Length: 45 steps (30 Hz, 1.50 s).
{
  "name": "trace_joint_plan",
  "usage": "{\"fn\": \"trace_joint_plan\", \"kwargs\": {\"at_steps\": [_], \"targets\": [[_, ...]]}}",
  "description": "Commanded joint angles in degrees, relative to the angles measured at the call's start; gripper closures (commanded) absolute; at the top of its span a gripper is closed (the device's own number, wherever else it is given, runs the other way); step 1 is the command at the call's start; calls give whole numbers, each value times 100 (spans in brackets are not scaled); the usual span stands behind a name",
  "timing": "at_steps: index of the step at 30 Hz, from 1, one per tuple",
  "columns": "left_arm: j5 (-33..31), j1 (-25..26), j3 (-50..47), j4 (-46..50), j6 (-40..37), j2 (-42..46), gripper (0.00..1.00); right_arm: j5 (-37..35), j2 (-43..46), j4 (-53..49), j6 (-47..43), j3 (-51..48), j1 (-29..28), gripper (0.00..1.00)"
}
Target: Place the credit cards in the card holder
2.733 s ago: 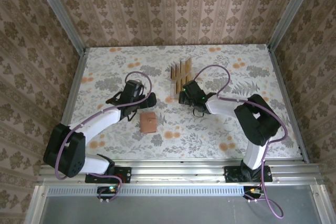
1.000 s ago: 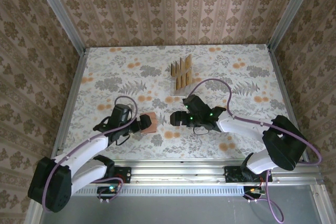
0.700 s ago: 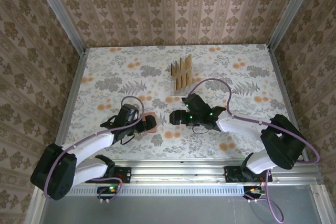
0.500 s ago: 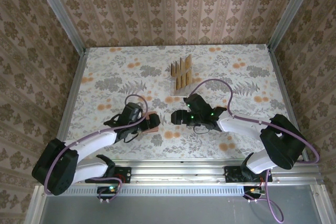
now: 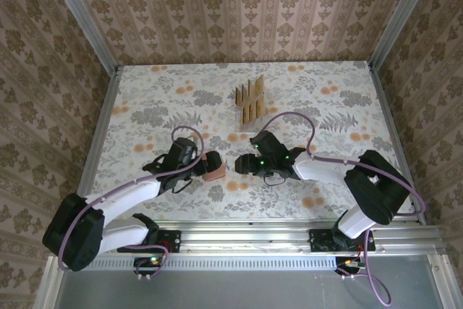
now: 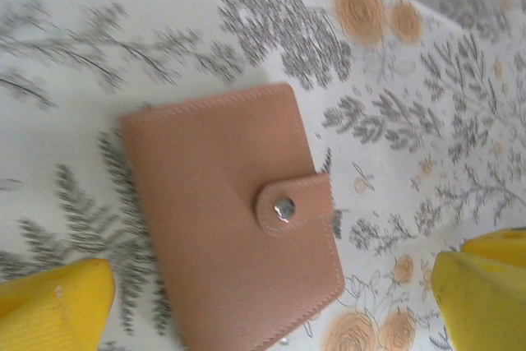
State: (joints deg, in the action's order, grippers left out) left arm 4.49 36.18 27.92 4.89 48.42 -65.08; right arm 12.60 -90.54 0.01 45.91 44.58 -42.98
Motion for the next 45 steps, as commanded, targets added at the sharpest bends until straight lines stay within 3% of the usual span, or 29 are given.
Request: {"fn": "trace_joint_plan", "kwargs": {"at_steps": [1,7,20,27,29,34,45], "targets": [[-80,-358,208,501,-310,179,0,229,-312,235,188,324,-129,38],[235,-768,318,594,-669,11,0,304,-887,529,406,659,-315,41],[544,-780,258,45,-692,-494,0,396,-1496,775,646,984,-545,49],[586,-771,240,-109,-657,-635,0,546,-1638,970,743,1013,-545,61],[593,-770,231,-126,-646,-663,0,601,-1672,1071,791,988,-513,69],[590,-762,227,-145,-632,-691,0,824,-1673,1578,1045,772,-359,99],[743,-965,635,278,-920,-664,0,1025,-704,1597,979,286,-18,100]]}}
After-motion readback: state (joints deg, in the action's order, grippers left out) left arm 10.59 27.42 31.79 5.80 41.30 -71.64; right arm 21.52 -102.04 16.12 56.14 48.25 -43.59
